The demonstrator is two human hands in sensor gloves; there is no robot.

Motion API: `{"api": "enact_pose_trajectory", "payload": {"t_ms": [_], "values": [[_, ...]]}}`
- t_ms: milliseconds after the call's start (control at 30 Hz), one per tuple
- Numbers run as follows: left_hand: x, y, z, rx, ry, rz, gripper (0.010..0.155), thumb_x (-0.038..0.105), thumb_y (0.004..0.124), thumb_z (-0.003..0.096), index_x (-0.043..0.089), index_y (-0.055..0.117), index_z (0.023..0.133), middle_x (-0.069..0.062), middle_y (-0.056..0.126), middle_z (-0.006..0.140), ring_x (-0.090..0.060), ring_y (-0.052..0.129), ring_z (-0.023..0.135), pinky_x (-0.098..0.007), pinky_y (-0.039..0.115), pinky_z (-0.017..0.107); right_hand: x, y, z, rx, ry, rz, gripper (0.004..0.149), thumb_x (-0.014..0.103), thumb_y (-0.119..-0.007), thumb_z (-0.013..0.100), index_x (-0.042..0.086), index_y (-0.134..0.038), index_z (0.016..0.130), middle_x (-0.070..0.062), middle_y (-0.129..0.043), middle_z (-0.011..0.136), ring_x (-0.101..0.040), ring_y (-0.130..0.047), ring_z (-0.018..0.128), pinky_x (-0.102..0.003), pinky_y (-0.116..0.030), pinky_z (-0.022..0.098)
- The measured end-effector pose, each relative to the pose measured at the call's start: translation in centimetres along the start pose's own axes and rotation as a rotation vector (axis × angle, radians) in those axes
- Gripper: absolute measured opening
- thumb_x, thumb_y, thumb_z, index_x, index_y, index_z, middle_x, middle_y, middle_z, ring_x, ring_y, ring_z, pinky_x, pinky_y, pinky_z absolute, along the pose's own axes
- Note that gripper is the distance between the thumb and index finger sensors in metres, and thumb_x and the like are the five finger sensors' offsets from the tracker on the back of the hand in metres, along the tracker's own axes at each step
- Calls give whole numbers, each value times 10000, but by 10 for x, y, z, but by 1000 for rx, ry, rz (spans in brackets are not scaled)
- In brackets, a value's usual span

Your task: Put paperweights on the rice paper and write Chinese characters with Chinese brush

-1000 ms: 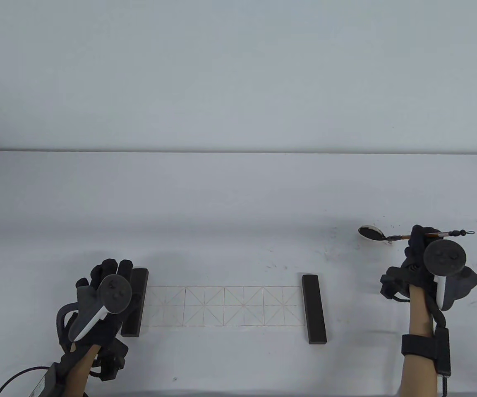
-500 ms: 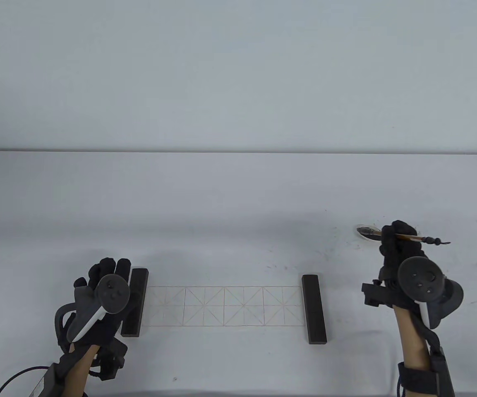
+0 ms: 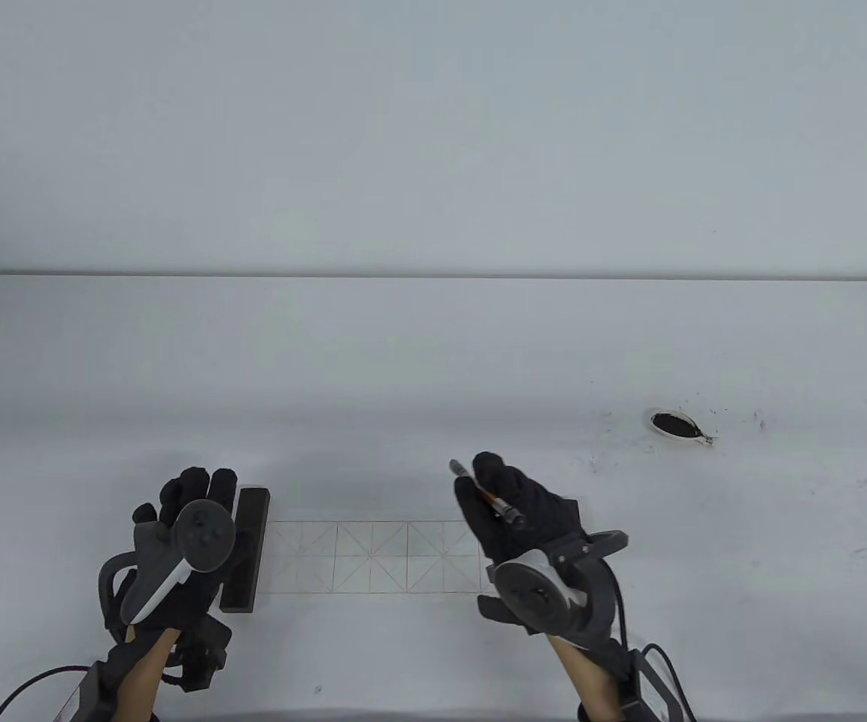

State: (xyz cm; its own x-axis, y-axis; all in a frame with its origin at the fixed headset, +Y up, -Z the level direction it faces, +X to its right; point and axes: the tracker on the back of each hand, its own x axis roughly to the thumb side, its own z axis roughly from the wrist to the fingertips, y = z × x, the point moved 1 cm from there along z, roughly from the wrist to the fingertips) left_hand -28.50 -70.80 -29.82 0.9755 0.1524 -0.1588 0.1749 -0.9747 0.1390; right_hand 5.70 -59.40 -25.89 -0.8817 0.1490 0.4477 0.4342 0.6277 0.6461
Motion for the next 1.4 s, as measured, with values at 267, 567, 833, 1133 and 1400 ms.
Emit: {"api": "enact_pose_trajectory", "payload": {"t_ms": [267, 567, 833, 1133, 1400], "values": [[-1, 0, 0, -8, -1, -9, 822, 539, 592, 531, 383, 125, 1189, -48, 130, 1296, -360, 188, 1232, -599, 142, 855, 78, -41, -7, 53, 162, 31, 376, 404, -740, 523, 114, -847, 737, -80, -1023, 500, -136, -1044, 303, -279, -891, 220], [-1, 0, 0, -10, 0, -17, 826, 539, 594, 530, 379, 125, 1191, -47, 133, 1296, -356, 190, 1234, -601, 142, 854, 125, -86, -27, 170, 266, 74, 380, 402, -736, 530, 121, -852, 757, -95, -1023, 529, -150, -1049, 328, -287, -895, 238], [-1, 0, 1, -18, 0, -18, 825, 538, 594, 531, 376, 128, 1191, -50, 134, 1296, -361, 189, 1232, -601, 144, 854, 130, -110, -45, 269, 275, 86, 399, 402, -724, 537, 109, -833, 784, -100, -1015, 565, -158, -1049, 360, -292, -896, 258], [-1, 0, 1, -23, 2, -15, 827, 538, 594, 531, 374, 129, 1194, -49, 136, 1296, -363, 191, 1232, -602, 145, 853, 130, -118, -48, 288, 263, 91, 405, 402, -719, 539, 107, -821, 797, -102, -1010, 581, -159, -1048, 376, -295, -897, 269], [0, 0, 1, -28, 4, -12, 825, 538, 595, 530, 369, 137, 1194, -55, 142, 1296, -366, 197, 1230, -602, 149, 853, 134, -123, -53, 311, 279, 86, 409, 403, -717, 539, 106, -817, 803, -104, -1006, 593, -164, -1047, 387, -299, -896, 277]]}}
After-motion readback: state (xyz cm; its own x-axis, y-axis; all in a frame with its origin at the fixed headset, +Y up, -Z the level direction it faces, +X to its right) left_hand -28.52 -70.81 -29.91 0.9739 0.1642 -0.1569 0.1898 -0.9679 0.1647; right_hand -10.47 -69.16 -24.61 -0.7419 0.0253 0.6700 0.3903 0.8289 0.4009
